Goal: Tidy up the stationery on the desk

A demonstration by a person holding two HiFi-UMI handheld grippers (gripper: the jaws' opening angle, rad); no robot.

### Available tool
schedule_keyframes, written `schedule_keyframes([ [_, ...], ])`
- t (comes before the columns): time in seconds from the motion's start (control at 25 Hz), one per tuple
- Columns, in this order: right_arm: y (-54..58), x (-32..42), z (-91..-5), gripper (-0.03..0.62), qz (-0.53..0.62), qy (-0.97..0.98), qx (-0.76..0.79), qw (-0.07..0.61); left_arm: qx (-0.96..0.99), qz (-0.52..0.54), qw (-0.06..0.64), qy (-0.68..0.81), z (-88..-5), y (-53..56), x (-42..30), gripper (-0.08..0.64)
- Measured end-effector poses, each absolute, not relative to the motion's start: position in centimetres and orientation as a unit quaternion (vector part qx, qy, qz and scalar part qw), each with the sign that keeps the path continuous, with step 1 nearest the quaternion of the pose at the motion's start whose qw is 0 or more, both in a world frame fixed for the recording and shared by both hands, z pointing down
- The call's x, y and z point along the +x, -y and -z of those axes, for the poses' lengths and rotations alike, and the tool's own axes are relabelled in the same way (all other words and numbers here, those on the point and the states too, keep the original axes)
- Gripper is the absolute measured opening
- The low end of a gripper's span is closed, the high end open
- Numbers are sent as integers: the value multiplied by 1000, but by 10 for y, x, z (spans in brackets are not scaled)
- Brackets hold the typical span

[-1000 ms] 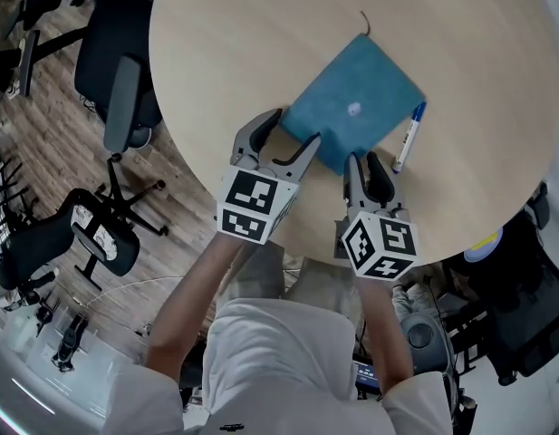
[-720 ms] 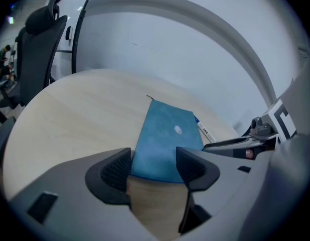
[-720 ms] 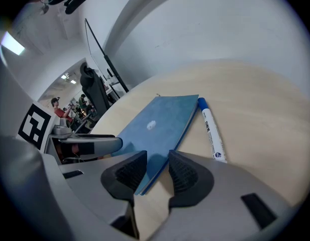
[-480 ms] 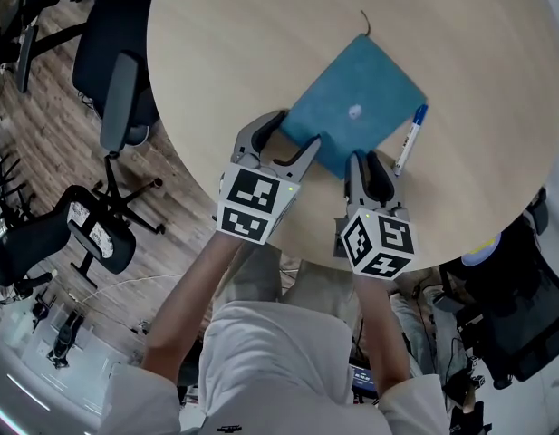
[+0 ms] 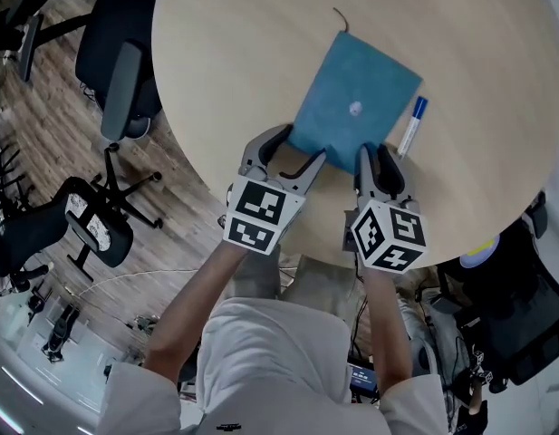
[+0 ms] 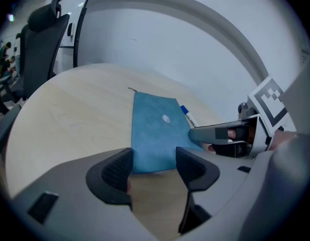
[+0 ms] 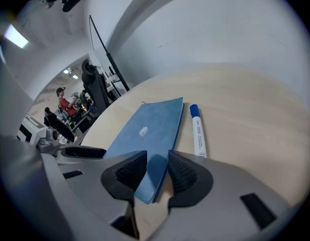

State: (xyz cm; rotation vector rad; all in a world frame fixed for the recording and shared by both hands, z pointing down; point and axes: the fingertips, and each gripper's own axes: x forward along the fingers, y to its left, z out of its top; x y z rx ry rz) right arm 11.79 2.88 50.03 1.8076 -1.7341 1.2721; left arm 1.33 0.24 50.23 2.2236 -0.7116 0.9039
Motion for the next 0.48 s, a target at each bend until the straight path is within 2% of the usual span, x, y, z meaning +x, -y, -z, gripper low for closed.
schedule_keyframes([
  [0.48, -27, 120, -500, 135, -438, 646, 597, 187, 827, -336, 346, 288, -502, -35, 11, 281],
])
